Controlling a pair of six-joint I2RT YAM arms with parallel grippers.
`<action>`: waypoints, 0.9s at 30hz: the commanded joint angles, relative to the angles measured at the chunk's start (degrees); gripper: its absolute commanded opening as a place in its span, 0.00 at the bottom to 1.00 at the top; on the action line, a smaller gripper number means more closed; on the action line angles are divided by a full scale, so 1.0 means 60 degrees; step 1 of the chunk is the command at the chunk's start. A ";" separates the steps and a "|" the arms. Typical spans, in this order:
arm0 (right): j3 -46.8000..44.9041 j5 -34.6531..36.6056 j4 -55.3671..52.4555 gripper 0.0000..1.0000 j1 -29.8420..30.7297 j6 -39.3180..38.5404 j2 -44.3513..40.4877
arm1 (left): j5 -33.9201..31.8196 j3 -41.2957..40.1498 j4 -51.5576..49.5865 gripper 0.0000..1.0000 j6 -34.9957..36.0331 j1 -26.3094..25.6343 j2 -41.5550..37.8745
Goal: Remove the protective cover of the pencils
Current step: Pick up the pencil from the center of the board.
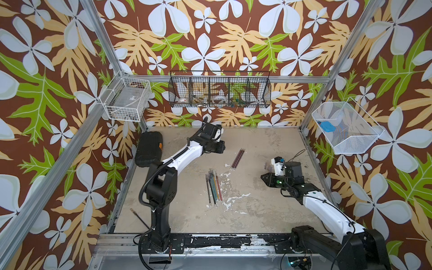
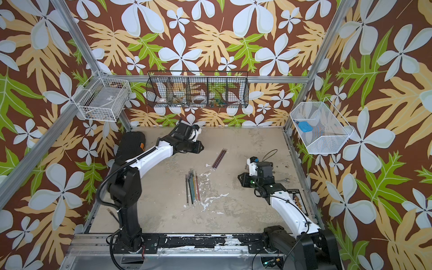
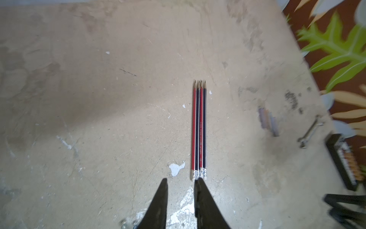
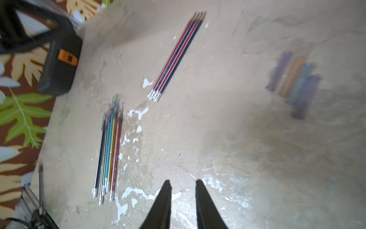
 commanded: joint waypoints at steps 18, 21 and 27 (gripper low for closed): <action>0.7660 0.2792 -0.1947 0.26 0.4969 0.1201 0.8044 | 0.1670 -0.3341 0.4730 0.30 -0.2229 0.1449 -0.4583; 0.8594 0.3363 -0.2654 0.26 0.5052 0.1262 0.8717 | 0.1671 -0.3410 0.4818 0.30 -0.2321 0.1463 -0.4680; 0.9313 0.4134 -0.3286 0.27 0.5204 0.1442 0.9379 | 0.1860 -0.3483 0.4971 0.30 -0.2521 0.1549 -0.4698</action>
